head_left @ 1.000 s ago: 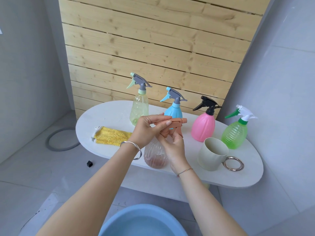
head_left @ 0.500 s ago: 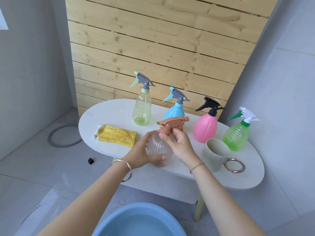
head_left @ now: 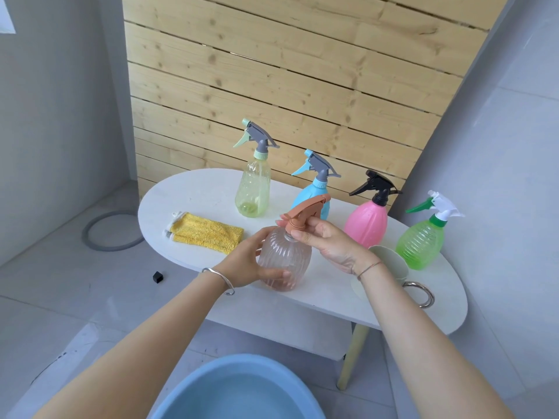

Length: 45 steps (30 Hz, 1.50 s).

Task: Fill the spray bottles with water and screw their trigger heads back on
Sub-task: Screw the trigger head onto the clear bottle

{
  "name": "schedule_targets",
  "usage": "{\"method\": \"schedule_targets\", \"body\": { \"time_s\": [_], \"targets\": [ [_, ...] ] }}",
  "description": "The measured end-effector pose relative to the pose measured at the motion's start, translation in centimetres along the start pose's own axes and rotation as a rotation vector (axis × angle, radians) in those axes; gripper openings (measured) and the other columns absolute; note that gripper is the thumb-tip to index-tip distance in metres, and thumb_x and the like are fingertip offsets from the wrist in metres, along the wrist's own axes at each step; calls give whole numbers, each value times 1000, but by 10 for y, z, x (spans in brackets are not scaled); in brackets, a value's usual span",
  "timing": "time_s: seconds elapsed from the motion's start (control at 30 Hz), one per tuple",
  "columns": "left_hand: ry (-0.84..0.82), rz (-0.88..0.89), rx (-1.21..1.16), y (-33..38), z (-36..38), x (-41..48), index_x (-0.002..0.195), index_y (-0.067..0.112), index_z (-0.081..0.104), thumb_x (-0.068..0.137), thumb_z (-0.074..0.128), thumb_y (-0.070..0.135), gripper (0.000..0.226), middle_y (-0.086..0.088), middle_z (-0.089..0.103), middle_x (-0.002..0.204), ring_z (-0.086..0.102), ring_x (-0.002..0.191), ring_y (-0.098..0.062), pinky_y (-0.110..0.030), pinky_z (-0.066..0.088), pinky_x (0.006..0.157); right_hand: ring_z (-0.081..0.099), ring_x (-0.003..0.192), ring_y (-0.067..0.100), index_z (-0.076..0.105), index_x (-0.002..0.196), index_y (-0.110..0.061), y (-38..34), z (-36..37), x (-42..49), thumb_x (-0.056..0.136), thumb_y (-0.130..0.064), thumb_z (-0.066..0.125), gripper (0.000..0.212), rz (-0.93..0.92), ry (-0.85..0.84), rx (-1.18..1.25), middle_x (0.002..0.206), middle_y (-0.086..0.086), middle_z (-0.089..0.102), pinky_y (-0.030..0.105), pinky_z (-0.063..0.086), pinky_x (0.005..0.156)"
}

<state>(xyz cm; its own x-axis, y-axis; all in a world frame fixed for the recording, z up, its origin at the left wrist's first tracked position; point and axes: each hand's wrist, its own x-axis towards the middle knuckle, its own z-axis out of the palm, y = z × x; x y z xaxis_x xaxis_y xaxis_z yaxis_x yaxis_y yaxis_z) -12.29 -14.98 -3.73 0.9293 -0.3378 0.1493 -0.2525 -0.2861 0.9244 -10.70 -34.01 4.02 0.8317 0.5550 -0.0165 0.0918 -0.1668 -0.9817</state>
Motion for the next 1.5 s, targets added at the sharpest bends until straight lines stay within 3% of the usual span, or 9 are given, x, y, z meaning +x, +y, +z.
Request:
{"method": "schedule_targets", "body": {
  "time_s": [0.2, 0.5, 0.7, 0.8, 0.9, 1.0, 1.17, 1.33, 1.5],
  "targets": [
    [9, -1, -12, -1, 1, 0, 135, 32, 42, 55, 83, 50, 92, 9, 58, 126, 58, 116, -10, -36, 48, 101, 65, 98, 6, 66, 104, -21, 11, 19, 3, 80, -4, 71, 29, -153, 341, -6, 106, 6, 71, 22, 50, 91],
    [6, 4, -41, 1, 1, -2, 126, 51, 38, 54, 82, 50, 84, 14, 57, 126, 58, 115, -6, -31, 48, 101, 57, 117, 7, 68, 105, -22, 7, 9, 4, 84, -17, 70, 22, -60, 197, -260, 113, -4, 70, 22, 37, 105],
    [-68, -88, -61, 16, -17, 3, 143, 27, 34, 60, 76, 61, 99, 10, 47, 142, 45, 130, -5, -35, 36, 112, 59, 95, -5, 72, 102, -17, 13, 27, 2, 76, -21, 78, 27, -93, 448, -173, 107, -4, 72, 3, 38, 81],
    [173, -5, -172, 52, -30, 10, 136, 24, 53, 84, 56, 63, 65, 8, 58, 135, 51, 124, -2, -29, 38, 109, 61, 100, 3, 73, 99, -17, 19, 34, 2, 77, -16, 78, 23, -134, 501, -108, 102, -3, 72, 19, 44, 94],
    [228, 129, -104, 85, -21, 16, 115, 21, 69, 88, 67, 34, 30, 5, 72, 110, 65, 104, -3, -21, 47, 96, 56, 92, -7, 70, 87, -15, 20, 39, 2, 79, -12, 75, 10, -164, 559, -115, 92, -6, 68, 16, 43, 88],
    [241, 175, -60, 89, -12, 20, 105, 16, 74, 82, 75, 17, 22, 2, 75, 95, 69, 88, -3, -20, 51, 86, 52, 85, -12, 64, 81, -13, 18, 43, -1, 81, -11, 73, 9, -185, 571, -125, 83, -7, 62, 14, 42, 84],
    [250, 200, -130, 81, -15, 23, 103, 19, 72, 80, 75, 11, 24, 12, 73, 91, 68, 87, 1, -19, 52, 85, 59, 110, 7, 60, 119, -20, 24, 38, -10, 95, -15, 54, 25, -172, 389, 185, 110, -12, 65, 15, 43, 91],
    [230, 179, -102, 81, -19, 28, 101, 20, 73, 78, 77, 15, 23, 14, 72, 92, 66, 90, 6, -12, 48, 85, 60, 100, 5, 65, 100, -18, 21, 55, 0, 84, -1, 66, 24, -221, 607, 281, 103, -4, 64, 22, 46, 85],
    [223, 171, -94, 80, -19, 29, 104, 14, 73, 79, 76, 14, 26, 16, 69, 92, 61, 93, 16, -3, 42, 79, 58, 111, 2, 55, 127, -16, 25, 38, -9, 91, -24, 55, 37, -159, 376, 240, 118, -9, 63, 15, 43, 93]
  ]
}}
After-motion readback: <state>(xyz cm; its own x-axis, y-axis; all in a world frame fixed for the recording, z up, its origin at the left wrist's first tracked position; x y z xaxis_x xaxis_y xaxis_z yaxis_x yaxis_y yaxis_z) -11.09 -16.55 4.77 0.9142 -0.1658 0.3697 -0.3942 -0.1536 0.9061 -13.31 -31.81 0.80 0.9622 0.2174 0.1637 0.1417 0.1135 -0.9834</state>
